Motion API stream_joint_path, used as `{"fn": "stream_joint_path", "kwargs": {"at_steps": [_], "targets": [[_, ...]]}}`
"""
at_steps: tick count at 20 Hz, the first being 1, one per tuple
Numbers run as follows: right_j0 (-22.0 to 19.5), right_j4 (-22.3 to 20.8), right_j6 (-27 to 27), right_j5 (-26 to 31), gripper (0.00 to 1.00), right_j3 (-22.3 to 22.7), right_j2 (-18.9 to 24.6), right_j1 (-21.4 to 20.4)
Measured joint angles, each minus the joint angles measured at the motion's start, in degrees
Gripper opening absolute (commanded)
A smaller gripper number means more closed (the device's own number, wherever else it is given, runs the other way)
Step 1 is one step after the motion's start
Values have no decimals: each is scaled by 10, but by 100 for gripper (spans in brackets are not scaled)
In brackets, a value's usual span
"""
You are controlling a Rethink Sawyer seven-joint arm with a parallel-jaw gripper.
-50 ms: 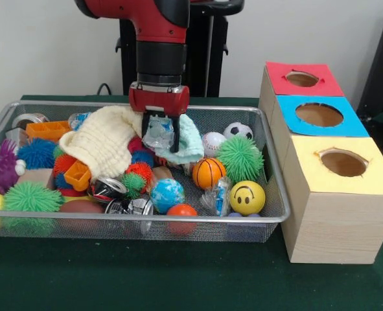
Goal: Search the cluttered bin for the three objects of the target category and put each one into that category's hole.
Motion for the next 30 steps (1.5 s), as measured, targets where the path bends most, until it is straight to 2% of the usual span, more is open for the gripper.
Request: {"fn": "stream_joint_path", "kwargs": {"at_steps": [8,20,30], "targets": [[-5,0,0,-32,100,34,0,-5],[-12,6,2,-69,100,43,0,8],[-19,39,6,-69,100,94,9,2]]}}
